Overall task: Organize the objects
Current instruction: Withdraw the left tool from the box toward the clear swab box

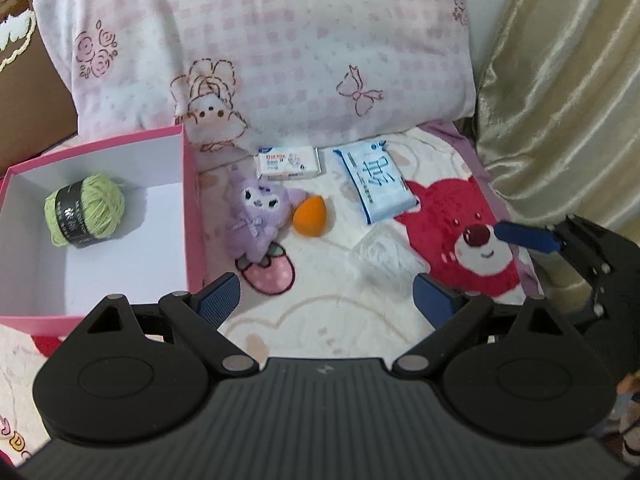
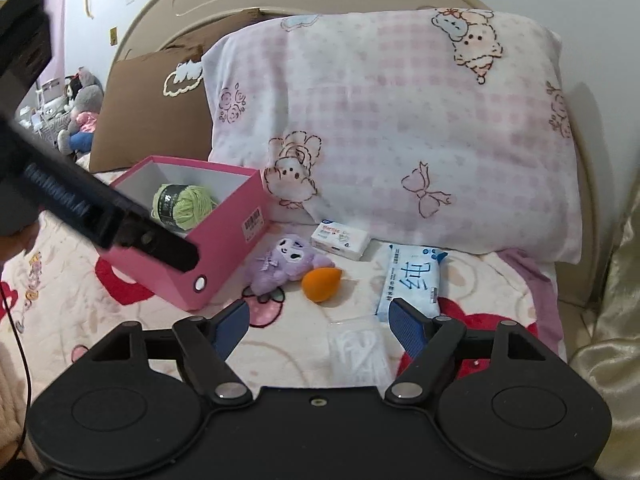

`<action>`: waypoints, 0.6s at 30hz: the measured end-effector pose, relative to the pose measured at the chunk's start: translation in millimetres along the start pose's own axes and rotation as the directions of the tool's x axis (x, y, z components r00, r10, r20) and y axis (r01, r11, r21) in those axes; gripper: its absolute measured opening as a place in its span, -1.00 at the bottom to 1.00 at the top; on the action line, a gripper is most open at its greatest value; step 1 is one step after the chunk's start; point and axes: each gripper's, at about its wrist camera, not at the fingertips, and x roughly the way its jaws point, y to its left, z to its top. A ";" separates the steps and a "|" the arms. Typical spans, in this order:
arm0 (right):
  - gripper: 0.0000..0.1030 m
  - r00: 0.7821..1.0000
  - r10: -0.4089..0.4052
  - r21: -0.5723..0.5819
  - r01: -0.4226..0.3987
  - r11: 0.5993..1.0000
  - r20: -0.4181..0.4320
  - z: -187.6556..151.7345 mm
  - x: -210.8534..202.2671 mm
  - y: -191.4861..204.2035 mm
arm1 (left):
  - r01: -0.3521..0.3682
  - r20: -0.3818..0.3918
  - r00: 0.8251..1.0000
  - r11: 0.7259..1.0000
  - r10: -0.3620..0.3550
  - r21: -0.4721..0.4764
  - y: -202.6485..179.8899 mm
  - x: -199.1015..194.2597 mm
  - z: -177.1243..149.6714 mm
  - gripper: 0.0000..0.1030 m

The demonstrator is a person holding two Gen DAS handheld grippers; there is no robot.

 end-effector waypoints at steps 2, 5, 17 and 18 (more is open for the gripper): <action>0.61 1.000 0.007 -0.015 -0.007 1.000 -0.004 -2.7 4.2 -4.4 | -0.013 0.008 1.000 1.000 0.013 0.002 -4.2 8.2 4.1 0.82; 0.61 1.000 0.010 -0.008 -0.010 1.000 -0.026 -11.9 11.0 -10.5 | -0.010 0.008 1.000 1.000 0.010 -0.006 -8.6 21.1 5.7 0.82; 0.61 0.993 0.017 0.011 -0.016 1.000 -0.119 -55.8 57.6 -14.3 | 0.104 -0.047 0.993 0.995 -0.104 -0.015 -17.9 99.3 -13.2 0.77; 0.61 0.992 0.005 0.000 -0.005 1.000 -0.125 -58.3 63.0 -12.2 | 0.113 -0.057 0.992 0.993 -0.114 -0.025 -16.7 105.3 -14.4 0.76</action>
